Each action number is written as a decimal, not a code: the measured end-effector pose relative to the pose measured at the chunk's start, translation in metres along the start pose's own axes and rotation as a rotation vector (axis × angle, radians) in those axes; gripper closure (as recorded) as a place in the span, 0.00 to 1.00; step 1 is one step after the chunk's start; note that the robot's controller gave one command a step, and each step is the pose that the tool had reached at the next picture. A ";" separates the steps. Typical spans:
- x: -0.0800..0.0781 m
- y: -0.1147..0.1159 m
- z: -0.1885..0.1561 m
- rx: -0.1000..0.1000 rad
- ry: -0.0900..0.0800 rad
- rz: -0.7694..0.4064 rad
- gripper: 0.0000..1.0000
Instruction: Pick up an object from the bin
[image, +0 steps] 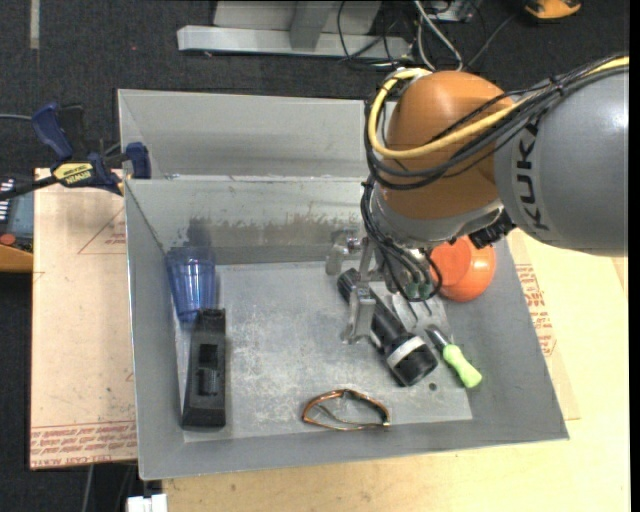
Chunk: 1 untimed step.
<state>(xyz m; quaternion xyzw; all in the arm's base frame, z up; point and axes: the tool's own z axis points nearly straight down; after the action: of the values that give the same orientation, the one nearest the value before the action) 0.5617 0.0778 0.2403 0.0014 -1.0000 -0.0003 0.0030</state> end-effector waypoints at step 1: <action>-0.001 -0.001 -0.004 -0.001 -0.007 0.003 0.00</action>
Offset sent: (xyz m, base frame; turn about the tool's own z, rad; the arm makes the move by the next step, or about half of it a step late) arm -0.0804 -0.0528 -0.1703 -0.2077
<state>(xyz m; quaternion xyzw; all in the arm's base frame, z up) 0.5632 0.0772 0.2441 -0.0001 -1.0000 -0.0006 -0.0007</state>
